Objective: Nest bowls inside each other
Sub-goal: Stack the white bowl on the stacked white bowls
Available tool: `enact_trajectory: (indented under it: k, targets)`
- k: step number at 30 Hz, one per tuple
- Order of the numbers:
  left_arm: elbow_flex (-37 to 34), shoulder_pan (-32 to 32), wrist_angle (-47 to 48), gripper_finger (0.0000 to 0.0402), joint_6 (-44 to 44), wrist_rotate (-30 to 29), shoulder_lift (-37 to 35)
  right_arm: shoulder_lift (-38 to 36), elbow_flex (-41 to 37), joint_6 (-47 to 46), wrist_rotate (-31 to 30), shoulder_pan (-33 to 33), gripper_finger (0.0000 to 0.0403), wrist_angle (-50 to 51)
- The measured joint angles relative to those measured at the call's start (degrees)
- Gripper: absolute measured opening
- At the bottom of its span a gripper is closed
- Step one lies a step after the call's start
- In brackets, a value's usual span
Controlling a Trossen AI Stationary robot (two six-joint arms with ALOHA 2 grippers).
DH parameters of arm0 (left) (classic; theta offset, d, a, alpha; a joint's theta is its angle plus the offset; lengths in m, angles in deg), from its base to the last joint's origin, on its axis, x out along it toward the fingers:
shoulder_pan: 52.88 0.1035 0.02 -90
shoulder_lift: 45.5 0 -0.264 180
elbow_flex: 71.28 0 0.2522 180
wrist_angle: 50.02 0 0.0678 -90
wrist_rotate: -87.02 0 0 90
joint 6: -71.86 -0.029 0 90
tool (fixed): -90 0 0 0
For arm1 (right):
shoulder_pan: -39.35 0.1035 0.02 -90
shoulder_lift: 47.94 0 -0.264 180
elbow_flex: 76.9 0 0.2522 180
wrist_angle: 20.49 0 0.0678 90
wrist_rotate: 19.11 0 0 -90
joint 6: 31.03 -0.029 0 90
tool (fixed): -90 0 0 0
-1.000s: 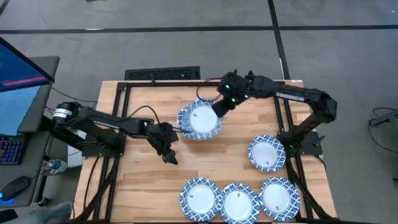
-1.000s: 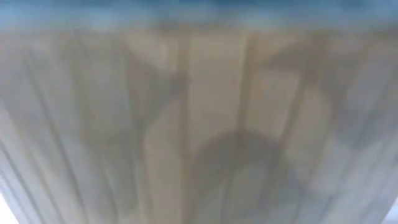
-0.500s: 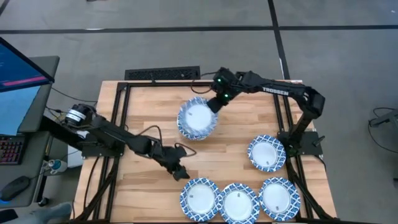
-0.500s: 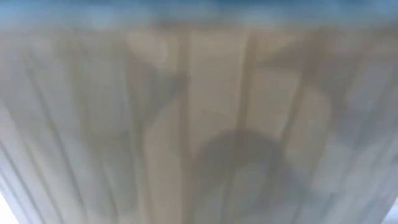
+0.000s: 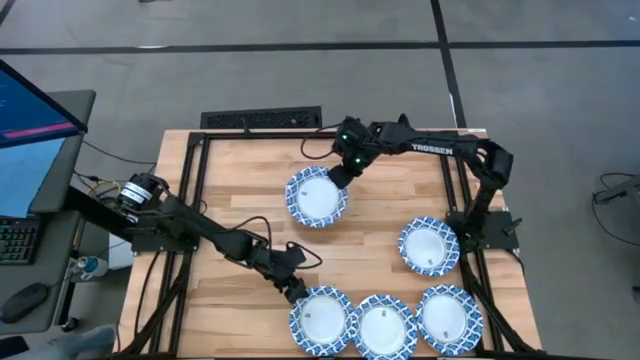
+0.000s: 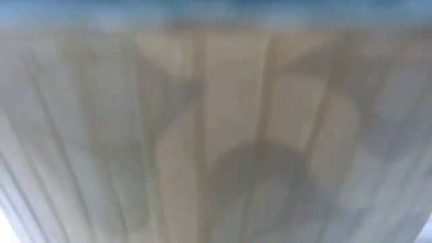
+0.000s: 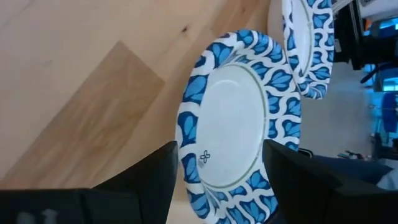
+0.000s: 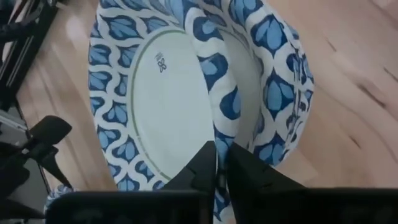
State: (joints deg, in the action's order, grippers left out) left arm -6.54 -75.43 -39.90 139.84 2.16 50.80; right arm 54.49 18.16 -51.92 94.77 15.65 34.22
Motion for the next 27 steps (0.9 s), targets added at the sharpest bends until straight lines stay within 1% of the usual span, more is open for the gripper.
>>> enact_trajectory:
  k: [5, 13, 16, 18, 21, 23, 27]
  targets:
    - [0.0, 0.0, 0.1, 0.0226, 0.1, 0.0, 0.5, -0.2, 0.0, 0.0, 0.0, 0.4, 0.0092, -1.2]
    - [0.0, -0.6, 1.2, 0.0226, 0.2, -1.0, 0.5, -0.4, 0.0, -0.1, 0.7, 0.8, 0.0207, -0.8]
    - [-0.1, -0.9, 1.9, 0.0226, 0.6, -1.1, 1.8, -0.4, 1.0, -0.1, 1.2, 1.3, 0.0242, -0.7]
    - [-0.1, -1.2, -0.4, 0.0226, 1.3, 0.4, 3.2, -0.4, 2.8, 0.1, 1.4, 1.7, 0.0256, -0.9]
    - [-0.1, -1.5, -2.9, 0.0226, 2.4, 2.4, 5.2, -0.4, 6.4, 0.3, 1.3, 2.3, 0.0264, -0.6]
    - [-0.1, -1.6, -4.4, 0.0226, 3.5, 2.5, 6.1, -0.4, 9.2, 0.4, 1.2, 2.4, 0.0265, -0.8]
    - [0.0, -1.6, -4.3, 0.0226, 3.8, 2.5, 6.2, -0.4, 14.6, 0.4, -0.2, 2.3, 0.0265, 0.2]
